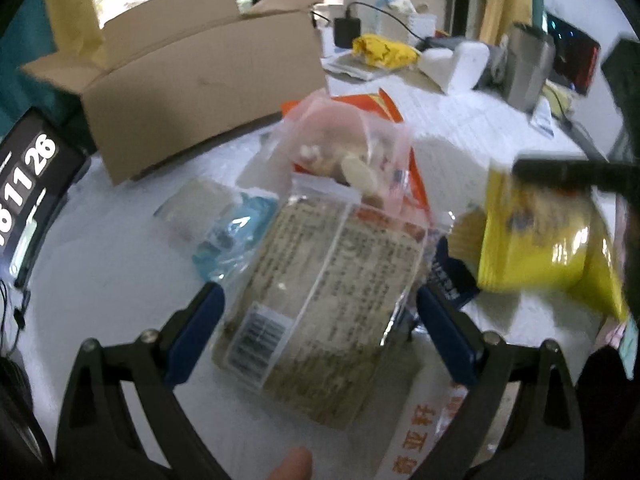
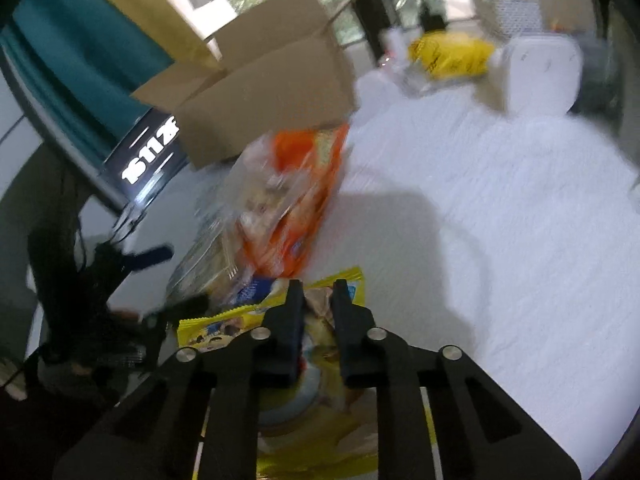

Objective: Organize snacks
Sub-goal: 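Grasp the yellow Lay's chip bag with the right gripper while the left grasps a bread bag, then carry both bags into the cardboard box and open both grippers, then withdraw both grippers from the box back toward the remaining snacks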

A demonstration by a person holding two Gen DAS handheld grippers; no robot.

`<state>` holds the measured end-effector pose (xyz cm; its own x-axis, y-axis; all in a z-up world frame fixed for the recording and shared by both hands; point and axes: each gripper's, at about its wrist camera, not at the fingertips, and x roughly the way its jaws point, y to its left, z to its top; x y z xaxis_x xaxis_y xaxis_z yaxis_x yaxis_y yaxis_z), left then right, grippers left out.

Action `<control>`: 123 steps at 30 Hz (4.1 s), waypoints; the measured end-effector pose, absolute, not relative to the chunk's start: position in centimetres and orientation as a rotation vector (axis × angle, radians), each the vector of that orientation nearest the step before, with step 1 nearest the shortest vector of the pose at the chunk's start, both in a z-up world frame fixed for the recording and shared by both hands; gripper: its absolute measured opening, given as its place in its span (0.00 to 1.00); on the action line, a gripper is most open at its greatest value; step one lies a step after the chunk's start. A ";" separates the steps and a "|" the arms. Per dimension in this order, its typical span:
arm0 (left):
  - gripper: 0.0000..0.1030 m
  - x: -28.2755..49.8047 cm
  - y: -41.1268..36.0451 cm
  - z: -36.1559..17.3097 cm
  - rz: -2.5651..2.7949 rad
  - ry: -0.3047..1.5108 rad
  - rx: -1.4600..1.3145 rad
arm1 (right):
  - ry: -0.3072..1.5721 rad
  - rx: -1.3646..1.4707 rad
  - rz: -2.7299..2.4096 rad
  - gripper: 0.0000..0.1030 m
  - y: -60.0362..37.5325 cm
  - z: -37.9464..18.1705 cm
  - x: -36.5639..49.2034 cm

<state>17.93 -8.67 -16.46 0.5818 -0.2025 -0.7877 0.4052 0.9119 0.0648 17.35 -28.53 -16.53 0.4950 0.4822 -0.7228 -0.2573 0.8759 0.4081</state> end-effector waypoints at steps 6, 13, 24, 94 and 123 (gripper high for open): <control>0.95 19.6 -8.8 -17.0 -0.394 0.923 0.215 | 0.855 0.243 0.329 0.17 -31.8 -14.5 19.2; 0.94 20.8 -7.8 -17.2 -0.415 0.940 0.129 | 0.918 0.198 0.354 0.95 -31.8 -15.8 19.6; 0.76 20.3 -6.9 -16.8 -0.462 0.914 0.082 | 0.969 0.186 0.372 0.52 -31.3 -18.2 19.0; 0.95 40.2 4.3 -0.3 -0.085 0.438 -0.070 | 0.447 0.072 0.534 0.43 -16.9 -0.6 43.1; 0.95 36.1 10.4 3.6 0.079 0.332 -0.131 | 0.524 0.079 0.572 0.78 -8.5 -1.1 46.0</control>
